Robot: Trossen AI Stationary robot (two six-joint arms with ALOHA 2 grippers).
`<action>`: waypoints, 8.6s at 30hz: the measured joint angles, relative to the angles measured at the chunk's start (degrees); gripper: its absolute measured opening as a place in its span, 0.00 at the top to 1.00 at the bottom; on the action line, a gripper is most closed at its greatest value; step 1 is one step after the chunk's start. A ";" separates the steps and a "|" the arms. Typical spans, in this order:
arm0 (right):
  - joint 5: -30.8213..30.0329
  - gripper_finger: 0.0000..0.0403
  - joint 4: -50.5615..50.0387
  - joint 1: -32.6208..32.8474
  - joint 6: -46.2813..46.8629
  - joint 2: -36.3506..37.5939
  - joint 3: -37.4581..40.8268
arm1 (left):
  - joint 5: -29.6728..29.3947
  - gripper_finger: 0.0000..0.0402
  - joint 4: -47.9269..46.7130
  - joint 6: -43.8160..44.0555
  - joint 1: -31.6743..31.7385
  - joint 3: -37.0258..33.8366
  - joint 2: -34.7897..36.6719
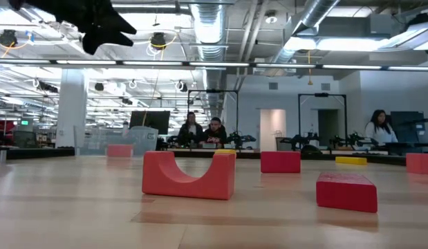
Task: Sort & place blocks by color
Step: Put the top red block into the gray bin
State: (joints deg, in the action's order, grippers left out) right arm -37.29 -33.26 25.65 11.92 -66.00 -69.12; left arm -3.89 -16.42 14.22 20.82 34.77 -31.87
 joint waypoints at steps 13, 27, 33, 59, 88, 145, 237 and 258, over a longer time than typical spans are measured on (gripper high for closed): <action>5.54 0.61 3.88 -4.12 -1.61 -6.03 0.04 | -4.31 0.62 30.80 5.32 -18.86 -16.97 0.90; 13.62 0.60 12.07 -7.16 -1.88 -17.46 0.04 | -22.23 0.69 43.31 3.45 -42.08 -16.66 -12.56; 19.18 0.61 16.28 -8.15 -1.90 -21.47 0.02 | -26.58 0.69 48.89 3.01 -47.15 -16.66 -18.78; 25.62 0.62 -1.92 -7.63 11.09 -23.20 0.02 | -34.54 0.69 49.35 -1.40 -55.86 -16.61 -21.40; 25.53 0.61 9.12 0.85 17.81 -32.28 0.00 | -32.84 0.69 54.83 7.43 -56.06 -16.59 -30.23; 34.34 0.43 26.30 -19.19 -0.76 -19.53 28.07 | -32.97 0.69 54.04 7.14 -56.04 -16.61 -30.17; 36.05 0.73 5.43 30.39 64.77 -11.19 27.98 | -34.50 0.69 53.37 5.53 -56.02 -16.64 -30.17; 41.79 0.55 12.29 25.13 68.41 -12.47 27.93 | -35.79 0.70 53.17 4.94 -56.02 -16.64 -30.17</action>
State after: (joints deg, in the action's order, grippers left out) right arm 4.50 -20.96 50.78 80.33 -78.47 -41.19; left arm -39.68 36.75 19.16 -35.20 18.13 -62.04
